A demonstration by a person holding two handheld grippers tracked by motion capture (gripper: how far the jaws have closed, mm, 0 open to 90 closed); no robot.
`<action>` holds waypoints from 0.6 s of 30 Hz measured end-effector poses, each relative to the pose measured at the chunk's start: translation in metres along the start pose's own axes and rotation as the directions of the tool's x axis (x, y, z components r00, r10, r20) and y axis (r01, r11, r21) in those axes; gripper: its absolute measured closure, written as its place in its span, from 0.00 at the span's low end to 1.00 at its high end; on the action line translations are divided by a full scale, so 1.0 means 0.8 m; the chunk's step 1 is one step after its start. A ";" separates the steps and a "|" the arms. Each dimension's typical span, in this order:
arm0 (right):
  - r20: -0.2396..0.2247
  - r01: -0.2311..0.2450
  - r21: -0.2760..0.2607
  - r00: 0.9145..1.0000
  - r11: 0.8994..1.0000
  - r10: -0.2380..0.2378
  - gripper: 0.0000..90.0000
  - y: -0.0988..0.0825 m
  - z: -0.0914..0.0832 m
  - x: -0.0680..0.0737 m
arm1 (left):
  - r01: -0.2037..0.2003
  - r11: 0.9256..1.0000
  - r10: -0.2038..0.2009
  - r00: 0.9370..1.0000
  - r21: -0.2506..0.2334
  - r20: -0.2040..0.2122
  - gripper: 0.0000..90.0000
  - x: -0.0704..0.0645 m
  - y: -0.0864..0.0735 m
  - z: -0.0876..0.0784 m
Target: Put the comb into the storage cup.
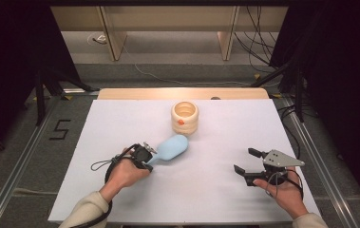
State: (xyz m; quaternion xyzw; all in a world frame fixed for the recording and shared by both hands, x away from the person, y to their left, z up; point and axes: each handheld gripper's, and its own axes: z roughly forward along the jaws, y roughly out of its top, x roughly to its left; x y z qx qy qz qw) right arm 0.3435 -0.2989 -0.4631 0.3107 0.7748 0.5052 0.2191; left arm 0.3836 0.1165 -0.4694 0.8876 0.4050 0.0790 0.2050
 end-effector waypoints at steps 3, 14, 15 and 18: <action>0.000 0.001 0.001 1.000 1.000 -0.001 0.18 0.000 0.000 0.000 | -0.007 1.000 0.007 1.000 -0.008 0.011 0.96 -0.001 -0.003 -0.002; 0.000 0.001 0.000 1.000 1.000 -0.001 0.18 0.000 0.000 0.000 | 0.018 0.997 -0.015 0.999 -0.076 0.041 0.85 -0.002 -0.010 -0.016; 0.000 0.000 -0.001 1.000 1.000 0.000 0.18 0.000 0.000 0.000 | 0.022 0.996 -0.018 0.999 -0.087 0.047 0.84 -0.003 -0.011 -0.017; -0.001 0.002 -0.001 1.000 1.000 -0.002 0.18 0.000 0.000 0.000 | 0.029 0.993 -0.023 0.998 -0.114 0.053 0.79 -0.002 -0.013 -0.020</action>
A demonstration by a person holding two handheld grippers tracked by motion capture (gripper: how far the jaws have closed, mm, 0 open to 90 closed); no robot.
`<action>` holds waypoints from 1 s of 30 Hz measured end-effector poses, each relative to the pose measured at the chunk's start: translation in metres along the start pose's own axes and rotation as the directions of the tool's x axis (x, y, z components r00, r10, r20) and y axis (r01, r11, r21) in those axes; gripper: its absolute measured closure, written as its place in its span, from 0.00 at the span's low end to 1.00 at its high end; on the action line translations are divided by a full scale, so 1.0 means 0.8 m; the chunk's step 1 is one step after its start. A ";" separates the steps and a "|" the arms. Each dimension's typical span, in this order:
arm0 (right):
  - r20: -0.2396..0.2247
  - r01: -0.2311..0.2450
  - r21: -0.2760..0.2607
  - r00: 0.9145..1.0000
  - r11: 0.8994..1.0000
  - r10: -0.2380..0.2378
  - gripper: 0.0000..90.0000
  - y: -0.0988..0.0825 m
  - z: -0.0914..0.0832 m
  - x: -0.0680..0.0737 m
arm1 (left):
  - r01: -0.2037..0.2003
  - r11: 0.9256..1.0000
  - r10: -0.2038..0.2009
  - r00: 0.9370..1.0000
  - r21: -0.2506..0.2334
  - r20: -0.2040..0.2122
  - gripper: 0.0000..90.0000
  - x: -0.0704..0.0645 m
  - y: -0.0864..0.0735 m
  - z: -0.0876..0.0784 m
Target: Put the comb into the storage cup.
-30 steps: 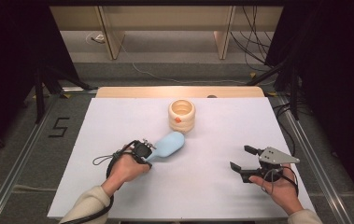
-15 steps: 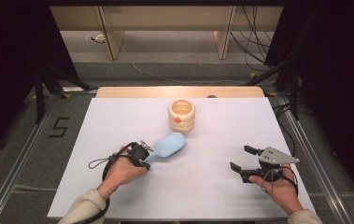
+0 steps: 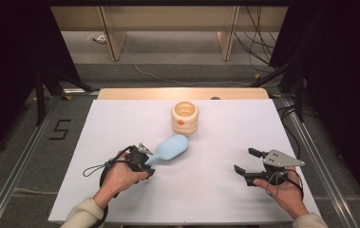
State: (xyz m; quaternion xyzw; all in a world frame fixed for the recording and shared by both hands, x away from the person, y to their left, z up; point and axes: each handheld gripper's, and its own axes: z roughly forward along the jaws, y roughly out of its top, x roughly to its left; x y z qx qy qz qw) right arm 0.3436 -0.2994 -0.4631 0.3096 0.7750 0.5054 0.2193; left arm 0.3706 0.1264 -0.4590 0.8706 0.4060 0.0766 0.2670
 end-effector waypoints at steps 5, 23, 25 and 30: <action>0.000 -0.001 -0.003 1.000 1.000 0.001 0.18 0.000 0.000 0.000 | 0.006 0.999 -0.005 1.000 -0.053 0.004 0.68 0.002 -0.002 -0.007; -0.002 0.004 -0.004 1.000 1.000 -0.004 0.18 0.000 -0.001 -0.001 | -0.111 0.978 0.098 0.992 -0.179 -0.077 0.17 0.004 -0.008 -0.027; -0.004 0.005 -0.005 1.000 1.000 -0.005 0.18 0.000 -0.001 -0.001 | -0.098 0.978 0.079 0.991 -0.185 -0.107 0.09 0.008 -0.008 -0.028; -0.006 0.006 -0.008 1.000 1.000 -0.006 0.18 0.001 -0.001 0.000 | -0.079 0.978 0.055 0.990 -0.195 -0.126 0.00 0.014 -0.008 -0.030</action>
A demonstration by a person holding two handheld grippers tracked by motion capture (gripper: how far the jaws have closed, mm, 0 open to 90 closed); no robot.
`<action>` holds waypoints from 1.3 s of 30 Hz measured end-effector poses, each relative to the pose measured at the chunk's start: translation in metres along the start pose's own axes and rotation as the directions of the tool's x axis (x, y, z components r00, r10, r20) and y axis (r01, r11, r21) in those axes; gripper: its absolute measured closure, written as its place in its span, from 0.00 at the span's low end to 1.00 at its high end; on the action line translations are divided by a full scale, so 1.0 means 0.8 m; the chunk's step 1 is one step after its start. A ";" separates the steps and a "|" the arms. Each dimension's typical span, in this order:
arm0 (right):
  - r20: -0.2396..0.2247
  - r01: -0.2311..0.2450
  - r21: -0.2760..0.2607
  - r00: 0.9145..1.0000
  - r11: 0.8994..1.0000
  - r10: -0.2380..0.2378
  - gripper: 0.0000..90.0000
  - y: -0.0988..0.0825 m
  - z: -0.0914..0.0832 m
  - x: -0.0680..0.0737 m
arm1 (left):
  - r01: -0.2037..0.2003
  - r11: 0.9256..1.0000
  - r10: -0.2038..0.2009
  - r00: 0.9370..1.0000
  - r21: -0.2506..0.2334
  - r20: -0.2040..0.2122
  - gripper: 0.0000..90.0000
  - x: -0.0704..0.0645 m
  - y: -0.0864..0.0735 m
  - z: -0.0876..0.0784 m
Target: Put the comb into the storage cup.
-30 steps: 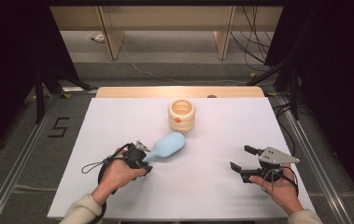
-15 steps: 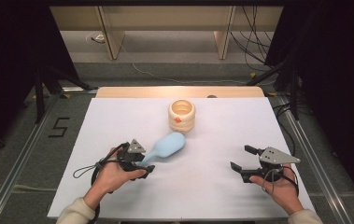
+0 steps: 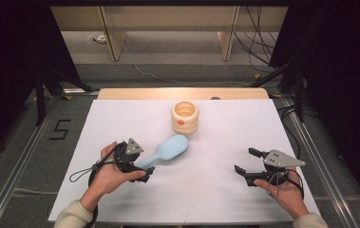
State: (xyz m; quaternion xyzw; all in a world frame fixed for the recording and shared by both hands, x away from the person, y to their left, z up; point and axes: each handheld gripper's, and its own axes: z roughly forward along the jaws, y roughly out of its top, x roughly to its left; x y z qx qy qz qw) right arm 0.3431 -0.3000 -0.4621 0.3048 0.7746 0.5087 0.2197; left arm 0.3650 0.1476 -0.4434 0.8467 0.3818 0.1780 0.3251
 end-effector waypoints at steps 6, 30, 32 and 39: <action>-0.003 0.000 -0.002 1.000 1.000 0.000 0.18 0.000 0.000 0.000 | 0.012 1.000 -0.012 1.000 -0.023 -0.003 0.00 0.005 0.002 -0.001; 0.002 -0.001 0.001 1.000 1.000 0.001 0.18 0.000 0.000 0.000 | -0.085 0.980 0.074 0.995 0.183 0.066 0.08 0.008 0.025 0.028; 0.003 -0.001 0.001 1.000 1.000 0.001 0.18 0.000 0.000 0.000 | -0.097 0.976 0.086 0.994 0.198 0.064 0.09 0.008 0.029 0.031; 0.003 -0.001 0.001 1.000 1.000 0.001 0.18 0.000 0.000 0.000 | -0.156 0.951 0.138 0.987 0.267 0.088 0.12 0.011 0.042 0.039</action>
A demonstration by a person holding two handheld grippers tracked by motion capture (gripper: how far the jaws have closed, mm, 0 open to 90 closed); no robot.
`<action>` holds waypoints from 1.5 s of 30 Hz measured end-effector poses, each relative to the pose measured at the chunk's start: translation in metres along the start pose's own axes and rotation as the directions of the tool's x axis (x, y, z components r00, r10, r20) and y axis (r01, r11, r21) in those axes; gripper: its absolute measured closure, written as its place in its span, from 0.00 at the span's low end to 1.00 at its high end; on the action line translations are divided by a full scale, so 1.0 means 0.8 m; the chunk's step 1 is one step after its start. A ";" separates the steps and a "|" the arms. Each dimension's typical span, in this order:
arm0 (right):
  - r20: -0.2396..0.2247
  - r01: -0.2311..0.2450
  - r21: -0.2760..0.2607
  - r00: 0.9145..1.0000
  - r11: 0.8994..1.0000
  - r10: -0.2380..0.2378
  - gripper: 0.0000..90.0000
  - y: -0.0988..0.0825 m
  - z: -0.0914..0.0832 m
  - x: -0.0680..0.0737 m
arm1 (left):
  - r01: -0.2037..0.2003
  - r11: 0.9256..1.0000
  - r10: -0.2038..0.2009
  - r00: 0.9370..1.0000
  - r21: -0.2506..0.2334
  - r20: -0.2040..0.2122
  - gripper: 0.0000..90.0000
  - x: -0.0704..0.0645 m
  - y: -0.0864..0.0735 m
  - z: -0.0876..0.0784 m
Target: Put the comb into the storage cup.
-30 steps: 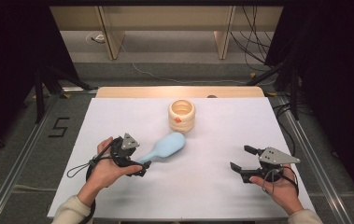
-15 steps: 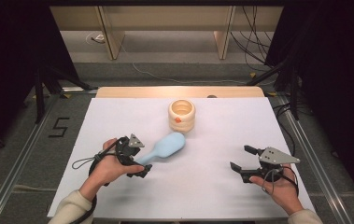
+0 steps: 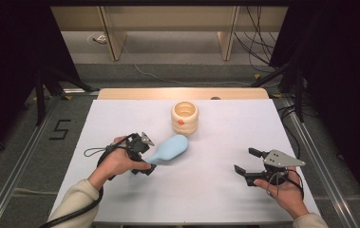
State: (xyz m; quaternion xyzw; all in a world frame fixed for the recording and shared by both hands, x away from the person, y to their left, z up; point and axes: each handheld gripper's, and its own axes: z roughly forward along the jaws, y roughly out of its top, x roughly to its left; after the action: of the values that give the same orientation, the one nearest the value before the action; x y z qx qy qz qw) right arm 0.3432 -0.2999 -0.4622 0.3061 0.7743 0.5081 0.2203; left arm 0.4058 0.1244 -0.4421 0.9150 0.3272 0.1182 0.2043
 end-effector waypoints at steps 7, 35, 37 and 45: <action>0.003 -0.001 -0.002 1.000 1.000 0.001 0.18 0.000 0.000 0.000 | -0.038 0.997 0.037 0.999 0.064 0.017 0.16 0.004 0.014 0.009; 0.004 -0.004 -0.002 1.000 1.000 0.004 0.18 0.000 -0.001 -0.001 | -0.074 0.985 0.071 0.997 0.158 0.028 0.25 0.006 0.038 0.036; 0.004 -0.004 -0.002 1.000 1.000 0.004 0.18 0.000 -0.001 -0.001 | -0.078 0.983 0.073 0.997 0.166 0.034 0.26 0.006 0.039 0.037; 0.003 -0.003 -0.001 1.000 1.000 0.003 0.18 0.000 -0.001 -0.001 | -0.088 0.979 0.079 0.995 0.184 0.052 0.33 0.007 0.042 0.041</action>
State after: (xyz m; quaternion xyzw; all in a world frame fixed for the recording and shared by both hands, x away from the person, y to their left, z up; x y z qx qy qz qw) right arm 0.3432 -0.3006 -0.4620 0.3079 0.7734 0.5082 0.2211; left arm 0.4398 0.0944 -0.4557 0.9454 0.2934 0.0752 0.1201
